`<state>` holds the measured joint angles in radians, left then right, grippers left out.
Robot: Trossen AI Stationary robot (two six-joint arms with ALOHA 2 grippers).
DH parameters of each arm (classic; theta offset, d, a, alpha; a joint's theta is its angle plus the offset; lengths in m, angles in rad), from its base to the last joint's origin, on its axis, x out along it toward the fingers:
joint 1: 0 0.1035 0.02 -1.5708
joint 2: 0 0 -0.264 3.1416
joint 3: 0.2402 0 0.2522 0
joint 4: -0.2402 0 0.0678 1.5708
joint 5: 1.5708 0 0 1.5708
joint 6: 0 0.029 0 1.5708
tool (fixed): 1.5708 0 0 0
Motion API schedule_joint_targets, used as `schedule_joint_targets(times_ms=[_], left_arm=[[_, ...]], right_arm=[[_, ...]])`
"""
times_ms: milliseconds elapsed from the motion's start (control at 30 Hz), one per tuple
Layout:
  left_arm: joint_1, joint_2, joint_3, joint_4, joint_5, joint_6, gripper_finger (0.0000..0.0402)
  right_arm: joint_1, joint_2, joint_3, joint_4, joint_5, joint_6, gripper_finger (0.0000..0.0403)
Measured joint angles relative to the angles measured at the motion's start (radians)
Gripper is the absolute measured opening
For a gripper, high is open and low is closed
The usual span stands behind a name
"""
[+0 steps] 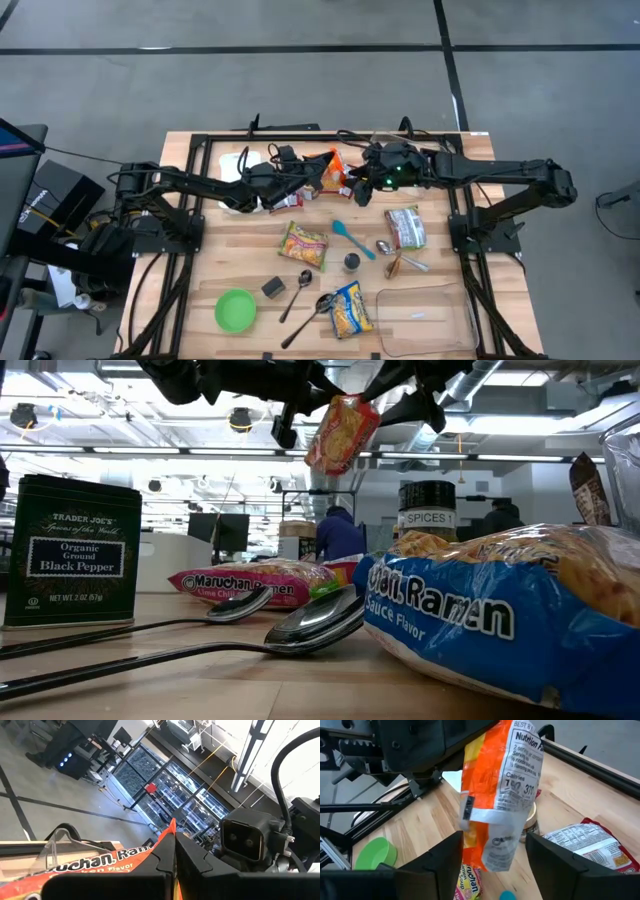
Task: Pick & Place Food Item
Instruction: Put the orange noodle pack into the top transparent bin
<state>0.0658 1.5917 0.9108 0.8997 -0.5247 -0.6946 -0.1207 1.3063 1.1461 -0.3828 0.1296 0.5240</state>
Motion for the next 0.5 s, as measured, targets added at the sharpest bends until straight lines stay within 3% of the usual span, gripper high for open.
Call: schedule_joint_targets(times_ms=[500], left_arm=[[-0.009,-0.002,0.0,0.011,0.012,-0.048,0.0]], right_arm=[[0.002,0.037,0.002,0.024,0.002,0.011,0.0197]])
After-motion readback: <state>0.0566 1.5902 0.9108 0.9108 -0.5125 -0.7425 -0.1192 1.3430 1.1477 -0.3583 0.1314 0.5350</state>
